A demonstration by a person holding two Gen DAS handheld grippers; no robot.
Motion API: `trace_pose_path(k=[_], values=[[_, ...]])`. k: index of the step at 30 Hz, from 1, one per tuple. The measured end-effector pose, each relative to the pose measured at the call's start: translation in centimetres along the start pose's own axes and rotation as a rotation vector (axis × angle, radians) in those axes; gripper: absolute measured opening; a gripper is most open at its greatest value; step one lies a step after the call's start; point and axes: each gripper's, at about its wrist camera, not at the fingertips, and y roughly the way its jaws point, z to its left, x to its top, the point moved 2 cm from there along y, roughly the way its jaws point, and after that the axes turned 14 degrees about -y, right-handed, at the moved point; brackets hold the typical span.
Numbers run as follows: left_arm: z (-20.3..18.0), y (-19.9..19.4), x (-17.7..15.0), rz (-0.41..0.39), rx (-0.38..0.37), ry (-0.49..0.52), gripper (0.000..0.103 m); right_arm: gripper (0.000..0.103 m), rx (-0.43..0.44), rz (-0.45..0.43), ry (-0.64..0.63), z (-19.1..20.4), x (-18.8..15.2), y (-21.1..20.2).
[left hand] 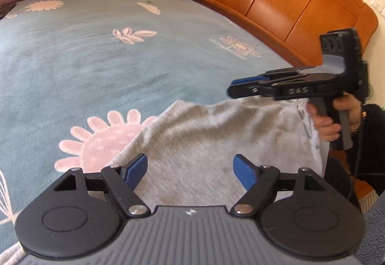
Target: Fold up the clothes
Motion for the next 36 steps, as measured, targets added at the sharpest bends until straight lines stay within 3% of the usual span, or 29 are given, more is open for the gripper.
trace_pose_path(k=[2,5,7,9,11,16,18,21,25,27,29,31,33,36], values=[[0.4,0.8,-0.9,0.025,0.097,0.002,0.076,0.047,-0.014,0.018,0.011,0.4,-1.2,-1.9],[-0.4,-0.7,-1.3,0.004,0.156,-0.022,0.077,0.056,-0.074,0.069,0.053,0.8,-3.6,-3.9],[-1.6,-2.2,-1.9,-0.03,0.16,0.017,0.078,0.056,-0.1,0.076,0.075,1.1,-5.0,-4.9],[-3.4,-3.7,-3.0,-0.03,0.141,0.047,0.081,0.064,-0.113,0.061,0.109,1.3,-6.1,-5.7],[-4.5,-3.9,-4.5,-0.016,0.146,0.056,0.081,0.065,-0.079,0.039,0.136,2.0,-6.7,-5.7],[-6.0,-3.1,-8.0,0.034,0.19,0.028,0.081,0.065,-0.056,-0.067,0.051,3.6,-3.7,-3.0],[-5.8,-2.8,-9.1,0.039,0.221,-0.014,0.081,0.066,-0.039,-0.048,0.063,3.2,-2.9,-0.5],[-5.4,-3.3,-10.1,0.031,0.266,-0.06,0.081,0.063,-0.101,0.015,0.113,1.7,-3.2,2.5],[-5.3,-5.0,-10.8,0.028,0.328,-0.067,0.081,0.069,-0.187,-0.047,0.185,1.0,-4.2,-2.2],[-5.2,-5.5,-11.0,0.014,0.331,-0.058,0.083,0.089,-0.167,-0.109,0.24,0.6,-6.4,-5.2],[-4.8,-5.0,-10.9,0.021,0.343,-0.087,0.083,0.093,-0.152,-0.126,0.307,0.0,-8.7,-6.7],[-4.5,-4.4,-11.1,0.03,0.356,-0.117,0.086,0.092,-0.166,-0.02,0.383,-0.9,-11.4,-6.3],[-4.6,-4.1,-11.6,0.02,0.355,-0.124,0.093,0.095,-0.147,-0.076,0.388,-0.6,-13.0,-7.7],[-4.3,-4.0,-12.0,-0.006,0.33,-0.147,0.102,0.102,-0.105,-0.072,0.408,-0.3,-13.9,-8.5]])
